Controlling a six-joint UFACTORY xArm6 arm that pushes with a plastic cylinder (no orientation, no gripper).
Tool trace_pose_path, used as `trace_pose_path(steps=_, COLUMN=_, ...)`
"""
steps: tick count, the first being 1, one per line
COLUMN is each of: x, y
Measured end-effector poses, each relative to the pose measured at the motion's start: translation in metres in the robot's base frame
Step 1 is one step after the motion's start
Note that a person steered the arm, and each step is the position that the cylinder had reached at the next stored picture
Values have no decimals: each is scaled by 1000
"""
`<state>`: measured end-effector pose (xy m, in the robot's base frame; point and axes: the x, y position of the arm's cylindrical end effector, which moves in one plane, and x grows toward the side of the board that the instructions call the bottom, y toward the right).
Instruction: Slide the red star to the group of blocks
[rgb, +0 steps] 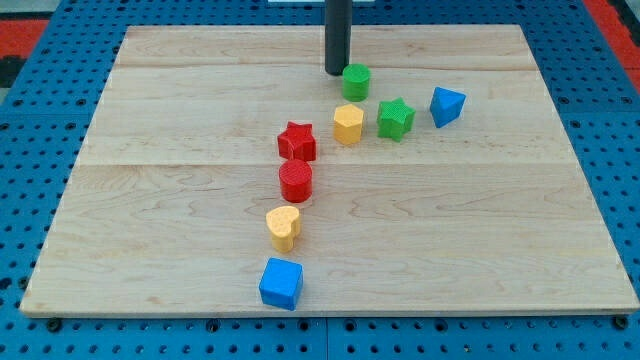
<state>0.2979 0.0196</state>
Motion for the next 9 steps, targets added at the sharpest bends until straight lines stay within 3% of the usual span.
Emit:
trace_pose_path(steps=1, x=32, y=30)
trace_pose_path(steps=2, x=41, y=68)
trace_pose_path(steps=3, x=36, y=63)
trace_pose_path(steps=4, x=36, y=-9)
trace_pose_path(steps=5, x=63, y=-81)
trace_pose_path(steps=7, x=139, y=-104)
trace_pose_path(steps=8, x=151, y=-77)
trace_pose_path(steps=9, x=117, y=-49)
